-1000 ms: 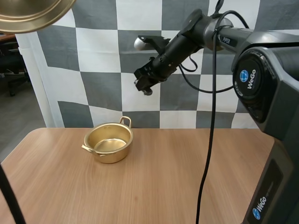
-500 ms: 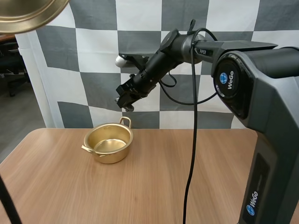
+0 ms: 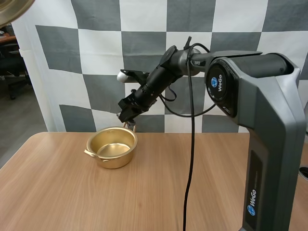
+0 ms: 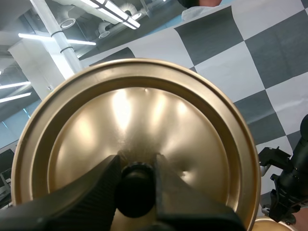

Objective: Open the pot, put the car inside, and close it

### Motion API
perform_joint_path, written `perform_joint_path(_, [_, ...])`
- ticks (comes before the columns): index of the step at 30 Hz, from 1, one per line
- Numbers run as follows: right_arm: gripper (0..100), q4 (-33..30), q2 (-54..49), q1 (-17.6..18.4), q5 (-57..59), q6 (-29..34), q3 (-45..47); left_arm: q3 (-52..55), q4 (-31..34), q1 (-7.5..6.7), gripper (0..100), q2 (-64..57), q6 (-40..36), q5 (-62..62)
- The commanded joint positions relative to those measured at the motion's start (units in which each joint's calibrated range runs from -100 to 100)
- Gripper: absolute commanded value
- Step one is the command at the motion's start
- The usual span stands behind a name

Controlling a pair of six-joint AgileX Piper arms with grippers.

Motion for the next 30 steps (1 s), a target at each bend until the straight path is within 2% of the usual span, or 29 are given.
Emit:
perform_joint_path(1, [0,0.3,0.8,0.2,0.1,-0.1,0.0,0.0,-1.2,0.0,0,0.1,0.0,0.0])
perform_joint_path(6, [0,0.3,2.6,2.2,0.1,-0.2,0.0,0.0,-3.5,0.0,0,0.1,0.0,0.0])
perform_joint_path(14, [0,0.4,5.1,5.1,0.1,-0.2,-0.1,0.0,-3.6,0.0,0,0.1,0.0,0.0])
perform_joint_path(30, [0,-1.3,10.9,5.5,0.1,-1.2,-0.3,0.0,-5.1,0.0,0,0.0,0.0,0.0])
